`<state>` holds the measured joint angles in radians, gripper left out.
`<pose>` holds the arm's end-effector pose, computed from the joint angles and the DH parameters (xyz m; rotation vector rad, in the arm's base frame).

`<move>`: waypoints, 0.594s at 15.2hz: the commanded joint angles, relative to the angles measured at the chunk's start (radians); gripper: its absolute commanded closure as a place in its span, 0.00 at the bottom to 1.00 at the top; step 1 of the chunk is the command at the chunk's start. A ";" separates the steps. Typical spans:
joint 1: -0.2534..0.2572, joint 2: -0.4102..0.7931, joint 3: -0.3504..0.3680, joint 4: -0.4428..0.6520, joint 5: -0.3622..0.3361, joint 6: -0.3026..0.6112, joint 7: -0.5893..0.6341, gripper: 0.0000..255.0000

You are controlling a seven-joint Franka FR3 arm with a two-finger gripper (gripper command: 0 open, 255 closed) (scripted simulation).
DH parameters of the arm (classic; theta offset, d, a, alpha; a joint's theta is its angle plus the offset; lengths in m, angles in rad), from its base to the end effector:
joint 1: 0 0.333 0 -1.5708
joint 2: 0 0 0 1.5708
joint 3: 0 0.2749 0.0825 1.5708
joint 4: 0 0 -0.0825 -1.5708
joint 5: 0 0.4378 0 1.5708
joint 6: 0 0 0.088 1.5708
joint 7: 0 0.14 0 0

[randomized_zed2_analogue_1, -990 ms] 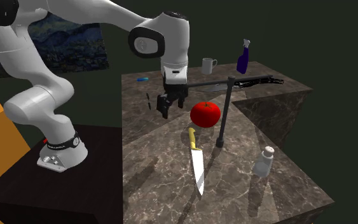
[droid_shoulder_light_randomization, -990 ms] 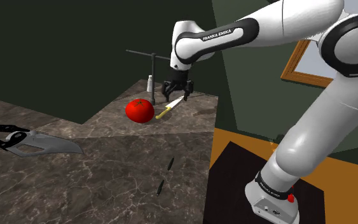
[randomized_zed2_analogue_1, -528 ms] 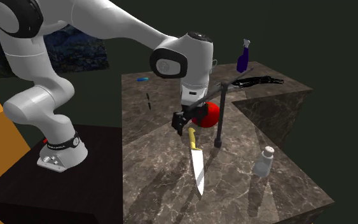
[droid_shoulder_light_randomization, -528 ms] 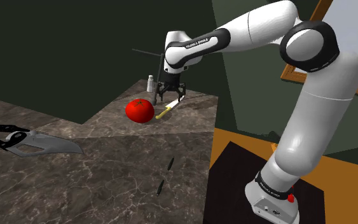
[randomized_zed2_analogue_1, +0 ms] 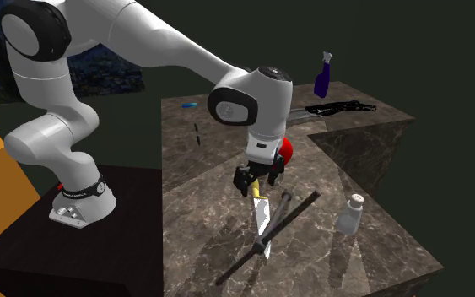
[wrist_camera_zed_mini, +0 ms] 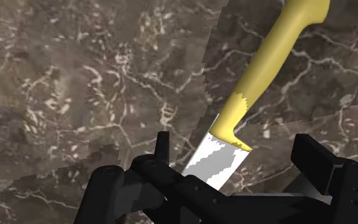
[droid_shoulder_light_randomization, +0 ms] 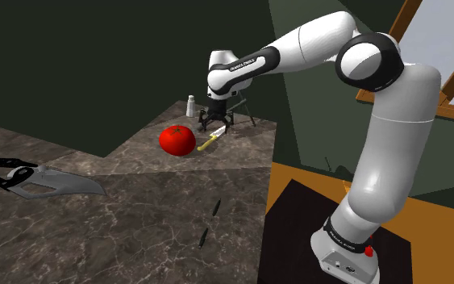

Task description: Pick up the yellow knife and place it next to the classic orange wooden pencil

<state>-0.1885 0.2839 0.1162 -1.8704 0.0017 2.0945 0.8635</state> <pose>0.6449 -0.0471 0.2576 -2.7910 1.4184 0.1042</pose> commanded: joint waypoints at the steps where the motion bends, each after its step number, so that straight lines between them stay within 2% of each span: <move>1: 0.000 0.011 -0.001 -0.014 -0.001 0.026 0.000 0.00; 9: 0.001 0.020 -0.001 -0.024 -0.002 0.045 0.001 0.00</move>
<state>-0.1878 0.3037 0.1152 -1.8948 -0.0006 2.1390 0.8645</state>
